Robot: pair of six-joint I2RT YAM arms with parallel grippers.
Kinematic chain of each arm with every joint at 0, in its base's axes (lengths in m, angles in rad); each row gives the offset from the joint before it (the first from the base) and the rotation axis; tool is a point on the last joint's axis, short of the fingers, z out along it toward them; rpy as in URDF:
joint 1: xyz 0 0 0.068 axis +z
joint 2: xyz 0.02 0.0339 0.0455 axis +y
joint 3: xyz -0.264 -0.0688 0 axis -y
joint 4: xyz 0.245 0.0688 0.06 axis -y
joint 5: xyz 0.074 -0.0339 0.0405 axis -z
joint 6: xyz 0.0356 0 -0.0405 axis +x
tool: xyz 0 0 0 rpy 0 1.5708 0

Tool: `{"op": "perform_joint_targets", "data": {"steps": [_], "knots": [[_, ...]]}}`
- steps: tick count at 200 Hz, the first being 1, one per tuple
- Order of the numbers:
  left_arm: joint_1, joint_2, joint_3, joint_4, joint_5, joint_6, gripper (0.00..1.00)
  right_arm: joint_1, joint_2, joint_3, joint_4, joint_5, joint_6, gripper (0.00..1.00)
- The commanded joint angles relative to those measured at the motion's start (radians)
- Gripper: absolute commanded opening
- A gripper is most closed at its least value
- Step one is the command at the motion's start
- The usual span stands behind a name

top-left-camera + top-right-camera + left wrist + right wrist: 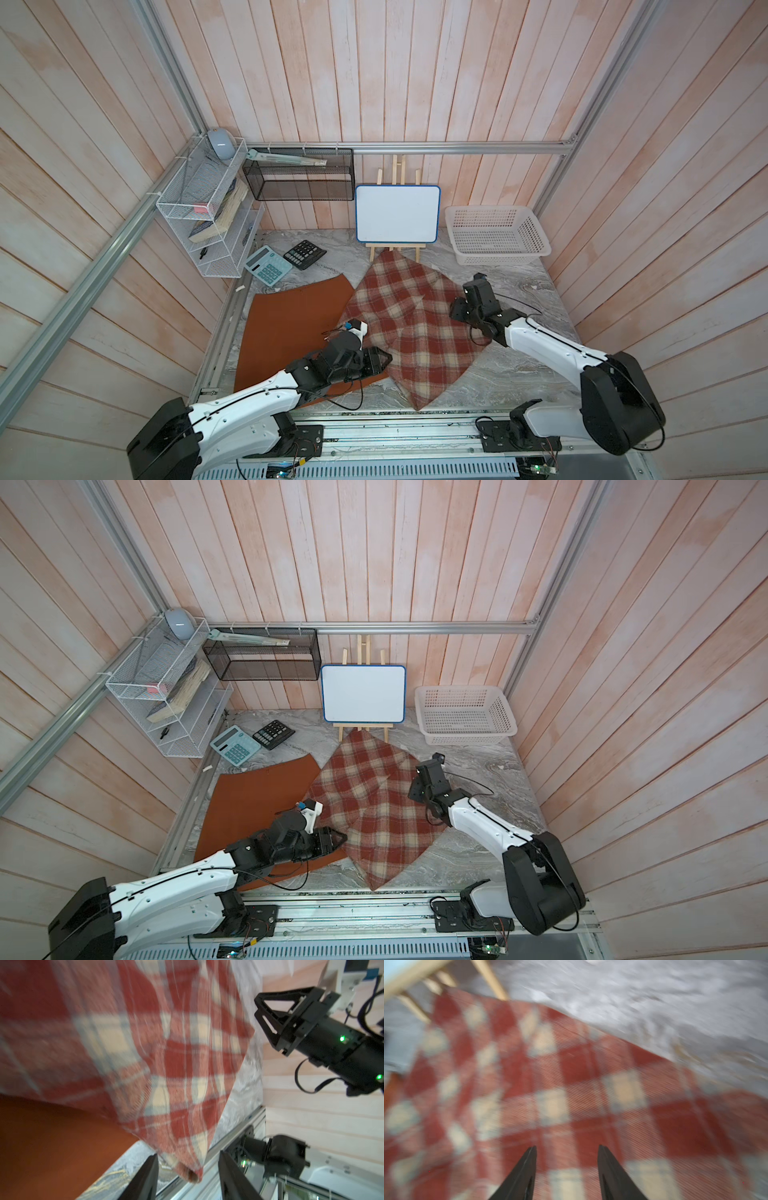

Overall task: Roll up the skirts
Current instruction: Fold the skirt at the center of the board.

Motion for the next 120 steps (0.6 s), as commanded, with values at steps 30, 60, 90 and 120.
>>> {"op": "perform_joint_targets", "data": {"steps": [30, 60, 90, 120], "knots": [[-0.195, 0.219, 0.033, 0.221, 0.198, -0.022, 0.6, -0.281, -0.185, -0.138, -0.013, -0.048, -0.009, 0.59], [-0.26, 0.316, 0.043, 0.252, 0.243, -0.039, 0.6, -0.323, -0.188, -0.147, -0.02, -0.055, -0.016, 0.59], [-0.274, 0.373, 0.096, 0.226, 0.209, -0.01, 0.6, -0.333, -0.162, -0.181, -0.01, -0.043, -0.014, 0.59], [-0.273, 0.379, 0.151, 0.125, 0.064, 0.029, 0.6, -0.334, -0.167, -0.214, 0.027, -0.055, -0.014, 0.59]]}}
